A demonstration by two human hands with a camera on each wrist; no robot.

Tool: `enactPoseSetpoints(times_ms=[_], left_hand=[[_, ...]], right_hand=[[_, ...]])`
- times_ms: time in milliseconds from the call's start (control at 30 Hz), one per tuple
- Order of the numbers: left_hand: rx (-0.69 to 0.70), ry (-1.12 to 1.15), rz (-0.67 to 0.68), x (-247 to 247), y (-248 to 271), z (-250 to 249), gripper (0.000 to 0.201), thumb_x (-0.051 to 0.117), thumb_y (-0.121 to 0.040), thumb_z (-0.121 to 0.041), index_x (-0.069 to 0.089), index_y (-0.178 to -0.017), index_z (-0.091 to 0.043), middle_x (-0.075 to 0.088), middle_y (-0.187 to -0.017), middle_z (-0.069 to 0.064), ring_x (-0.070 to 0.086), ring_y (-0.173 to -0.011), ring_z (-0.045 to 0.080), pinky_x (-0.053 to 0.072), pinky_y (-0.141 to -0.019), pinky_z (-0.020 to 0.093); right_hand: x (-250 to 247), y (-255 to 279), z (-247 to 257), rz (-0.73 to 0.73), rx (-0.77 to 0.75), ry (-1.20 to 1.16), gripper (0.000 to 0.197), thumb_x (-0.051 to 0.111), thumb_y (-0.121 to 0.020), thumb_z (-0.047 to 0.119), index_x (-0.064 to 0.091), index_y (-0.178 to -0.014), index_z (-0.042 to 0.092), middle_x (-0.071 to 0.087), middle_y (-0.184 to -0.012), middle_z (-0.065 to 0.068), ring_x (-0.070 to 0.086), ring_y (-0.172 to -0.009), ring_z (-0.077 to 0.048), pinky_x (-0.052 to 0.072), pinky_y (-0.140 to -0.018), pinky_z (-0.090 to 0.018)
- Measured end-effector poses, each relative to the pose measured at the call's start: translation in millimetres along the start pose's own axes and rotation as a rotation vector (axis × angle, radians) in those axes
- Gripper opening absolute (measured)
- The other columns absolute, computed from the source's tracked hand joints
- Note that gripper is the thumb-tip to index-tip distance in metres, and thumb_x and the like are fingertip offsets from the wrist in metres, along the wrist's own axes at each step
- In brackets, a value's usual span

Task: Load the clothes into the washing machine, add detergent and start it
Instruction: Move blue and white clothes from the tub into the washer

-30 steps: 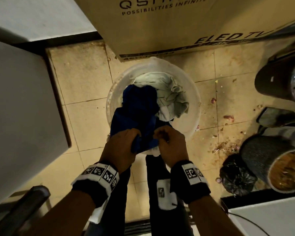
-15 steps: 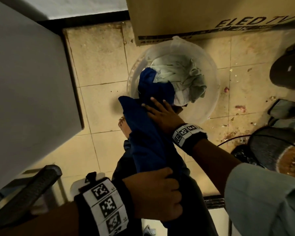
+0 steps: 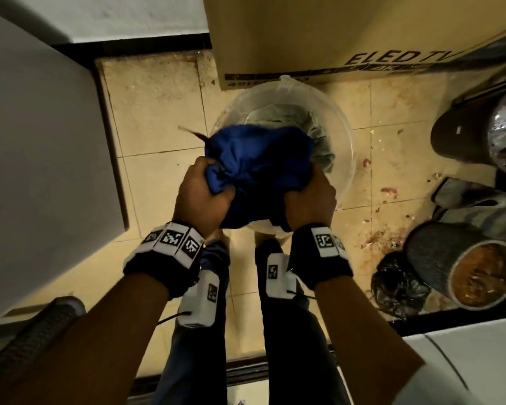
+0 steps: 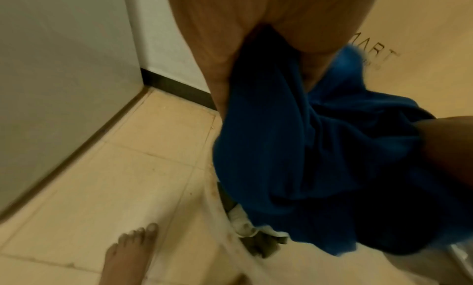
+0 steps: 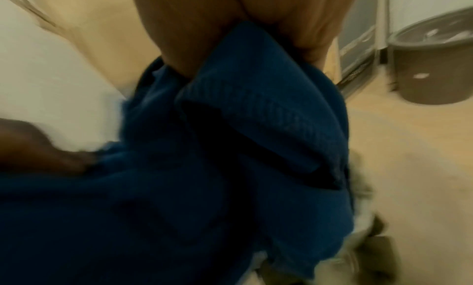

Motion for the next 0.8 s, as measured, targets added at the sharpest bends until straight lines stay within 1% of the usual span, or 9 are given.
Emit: enactPoseSetpoints(times_ms=[100,167,300,433,533,600,667,733,800], left_hand=[[-0.251,0.464,0.283,46.7,15.9,6.1,0.083,0.076,-0.071,-0.046,0.036,-0.142,-0.029,0.05,-0.139,0.003,0.053,-0.123,0.02,0.045,-0.104,0.042],[-0.417,0.583,0.307,56.5,33.1,22.2,0.098,0.078,-0.063,-0.06,0.026,-0.146,-0.046,0.05,-0.142,0.001,0.056,-0.123,0.024,0.047,-0.101,0.048],[-0.471,0.921,0.251,43.4,56.5,35.4,0.059,0.07,-0.075,-0.039,0.052,-0.131,-0.033,0.066,-0.121,0.007,0.069,-0.101,0.023,0.058,-0.068,0.04],[-0.374,0.68,0.176,23.5,64.2,47.0,0.049,0.075,-0.064,-0.009,0.061,-0.108,-0.027,0.072,-0.102,0.006,0.07,-0.091,0.03,0.057,-0.064,0.04],[-0.332,0.418,0.041,2.0,63.2,61.0,0.047,0.068,-0.05,-0.008,0.057,-0.094,-0.022,0.066,-0.086,0.003,0.064,-0.076,0.022,0.05,-0.062,0.032],[-0.311,0.324,0.1,-3.9,65.1,64.7,0.043,0.066,-0.049,-0.008,0.056,-0.089,-0.018,0.064,-0.08,0.002,0.06,-0.071,0.018,0.047,-0.059,0.03],[-0.284,0.249,0.184,-11.6,66.6,66.2,0.044,0.069,-0.047,-0.011,0.056,-0.089,-0.014,0.064,-0.077,0.001,0.06,-0.069,0.014,0.047,-0.058,0.026],[-0.269,0.248,0.229,-22.5,69.3,65.5,0.053,0.073,-0.042,-0.018,0.057,-0.092,-0.011,0.065,-0.078,0.002,0.062,-0.07,0.011,0.049,-0.058,0.025],[-0.277,0.312,0.242,-34.3,71.4,62.9,0.061,0.075,-0.039,-0.018,0.059,-0.097,-0.011,0.067,-0.083,0.003,0.065,-0.075,0.013,0.052,-0.059,0.025]], right_hand=[[27.6,27.5,29.6,0.102,-0.23,0.051,0.018,0.056,-0.08,0.023,0.059,-0.096,0.016,0.064,-0.095,-0.006,0.061,-0.09,-0.03,0.041,-0.063,-0.028],[41.1,49.2,46.7,0.202,-0.338,0.051,0.018,0.051,-0.08,0.029,0.062,-0.091,0.019,0.056,-0.088,0.002,0.058,-0.084,-0.024,0.032,-0.057,-0.022],[54.4,84.1,57.1,0.454,-0.292,-0.236,0.042,0.048,-0.068,0.021,0.062,-0.108,0.022,0.064,-0.1,0.0,0.061,-0.093,-0.019,0.051,-0.079,-0.036],[64.9,88.3,40.7,0.57,-0.031,-0.688,0.048,0.046,-0.058,0.007,0.043,-0.099,0.032,0.056,-0.101,-0.004,0.057,-0.09,-0.019,0.047,-0.061,-0.028],[75.9,95.8,25.5,0.648,0.071,-0.756,0.055,0.045,-0.052,0.002,0.043,-0.099,0.029,0.048,-0.094,-0.003,0.052,-0.082,-0.023,0.044,-0.055,-0.025],[84.5,97.7,8.7,0.68,0.101,-0.679,0.049,0.046,-0.054,0.003,0.049,-0.097,0.027,0.051,-0.089,0.0,0.053,-0.078,-0.023,0.046,-0.058,-0.027],[78.1,80.2,-9.0,0.557,-0.042,-0.357,0.045,0.049,-0.06,0.003,0.055,-0.1,0.024,0.056,-0.092,0.002,0.056,-0.081,-0.022,0.049,-0.068,-0.033],[69.6,55.6,-23.7,0.399,-0.218,0.061,0.057,0.055,-0.068,0.004,0.049,-0.123,0.022,0.053,-0.119,-0.004,0.054,-0.106,-0.029,0.048,-0.087,-0.041],[79.8,38.9,-46.2,0.458,-0.233,0.305,0.087,0.063,-0.071,0.011,0.022,-0.146,0.028,0.028,-0.148,-0.01,0.036,-0.131,-0.037,0.041,-0.102,-0.05]])
Point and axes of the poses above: each hand's wrist, its own y-axis away from the middle knuckle, its own x-axis out of the palm, z = x × y, the point moved 9 cm from there along -y, towards the middle knuckle
